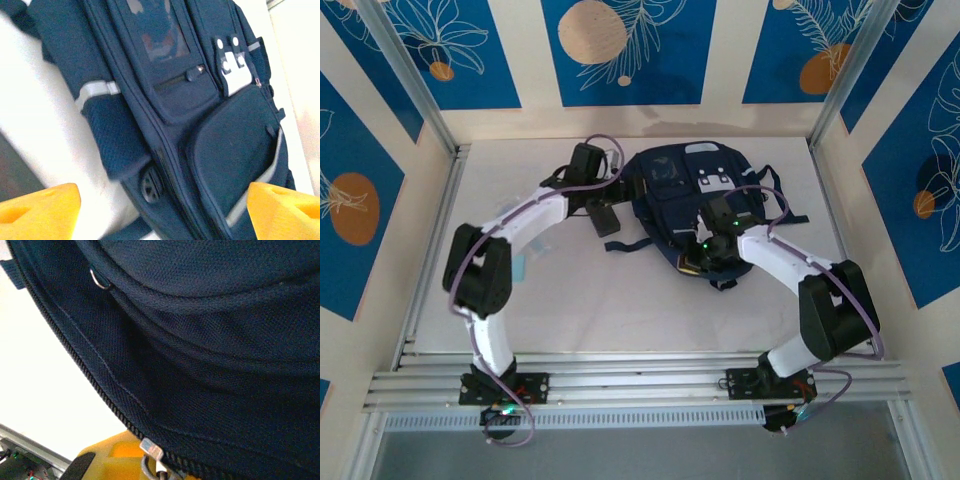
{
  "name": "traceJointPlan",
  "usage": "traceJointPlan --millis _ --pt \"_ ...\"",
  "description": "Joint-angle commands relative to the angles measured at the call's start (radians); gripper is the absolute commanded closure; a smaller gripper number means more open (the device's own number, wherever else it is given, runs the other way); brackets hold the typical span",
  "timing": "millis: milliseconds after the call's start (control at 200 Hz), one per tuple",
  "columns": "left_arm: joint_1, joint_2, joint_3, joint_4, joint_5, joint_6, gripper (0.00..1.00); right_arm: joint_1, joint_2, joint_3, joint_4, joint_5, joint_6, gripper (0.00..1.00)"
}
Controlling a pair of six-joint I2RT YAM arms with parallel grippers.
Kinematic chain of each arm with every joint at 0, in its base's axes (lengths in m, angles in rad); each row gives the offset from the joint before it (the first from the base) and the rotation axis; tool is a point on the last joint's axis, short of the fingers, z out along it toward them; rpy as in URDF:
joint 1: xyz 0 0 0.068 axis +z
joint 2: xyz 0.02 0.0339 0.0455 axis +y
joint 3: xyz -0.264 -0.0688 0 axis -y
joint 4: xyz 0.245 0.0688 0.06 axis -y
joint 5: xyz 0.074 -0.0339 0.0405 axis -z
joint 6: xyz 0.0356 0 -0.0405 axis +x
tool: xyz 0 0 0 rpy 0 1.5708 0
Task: Pack books, pencil case, and school supplies into a backpack
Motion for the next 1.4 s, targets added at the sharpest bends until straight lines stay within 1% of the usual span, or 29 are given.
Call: traceJointPlan --millis 0,115,220,355,460,520,550,590,635,680,765,790,900,965,1050,1125,1230,1315,1395 --pt "-0.020 -0.104 -0.123 -0.005 -0.031 -0.022 0.14 -0.012 0.010 0.024 0.081 -0.078 0.019 1.00" --pt "-0.074 -0.155 -0.270 0.121 -0.033 -0.128 0.14 -0.018 0.013 0.010 0.104 -0.105 0.025 1.00" --pt "-0.135 -0.118 -0.341 0.263 -0.022 -0.253 0.14 -0.019 0.012 0.011 0.109 -0.127 0.035 1.00" --pt "-0.200 -0.025 -0.327 0.379 -0.043 -0.351 0.14 -0.012 -0.009 0.005 0.112 -0.143 0.059 1.00" --pt "-0.237 0.046 -0.282 0.409 -0.075 -0.386 0.14 -0.001 -0.033 -0.011 0.111 -0.141 0.074 1.00" --pt "-0.243 0.083 -0.266 0.442 -0.088 -0.410 0.16 0.009 -0.047 -0.022 0.109 -0.139 0.080 1.00" --pt "-0.244 0.098 -0.263 0.465 -0.089 -0.425 0.19 0.013 -0.053 -0.028 0.107 -0.137 0.083 1.00" --pt "-0.245 0.119 -0.258 0.492 -0.087 -0.437 0.25 0.017 -0.061 -0.038 0.103 -0.135 0.085 1.00" --pt "-0.246 0.137 -0.250 0.509 -0.086 -0.446 0.36 0.021 -0.073 -0.049 0.095 -0.129 0.083 1.00" --pt "-0.246 0.149 -0.252 0.530 -0.087 -0.447 0.53 0.022 -0.082 -0.055 0.074 -0.120 0.074 1.00" --pt "-0.242 0.156 -0.250 0.529 -0.095 -0.430 0.91 0.019 -0.093 -0.054 0.000 -0.092 0.028 1.00" --pt "-0.240 0.156 -0.247 0.517 -0.095 -0.419 1.00 0.016 -0.095 -0.050 -0.032 -0.078 0.008 1.00" --pt "-0.217 0.155 -0.213 0.441 -0.099 -0.341 1.00 0.004 -0.113 -0.034 -0.179 -0.024 -0.083 1.00" --pt "-0.191 0.158 -0.188 0.393 -0.100 -0.296 1.00 -0.005 -0.135 -0.038 -0.253 0.012 -0.124 1.00" --pt "-0.147 0.170 -0.155 0.355 -0.074 -0.250 1.00 -0.031 -0.168 -0.061 -0.315 0.042 -0.157 1.00" --pt "-0.107 0.190 -0.107 0.315 -0.029 -0.200 1.00 -0.078 -0.201 -0.086 -0.341 0.062 -0.175 1.00" --pt "-0.066 0.223 -0.001 0.197 0.015 -0.099 1.00 -0.152 -0.234 -0.087 -0.351 0.072 -0.180 1.00" --pt "-0.041 0.248 0.082 0.121 0.025 -0.019 1.00 -0.186 -0.243 -0.062 -0.351 0.092 -0.179 1.00" --pt "-0.021 0.281 0.174 0.048 0.020 0.037 1.00 -0.197 -0.242 -0.041 -0.323 0.075 -0.172 1.00"
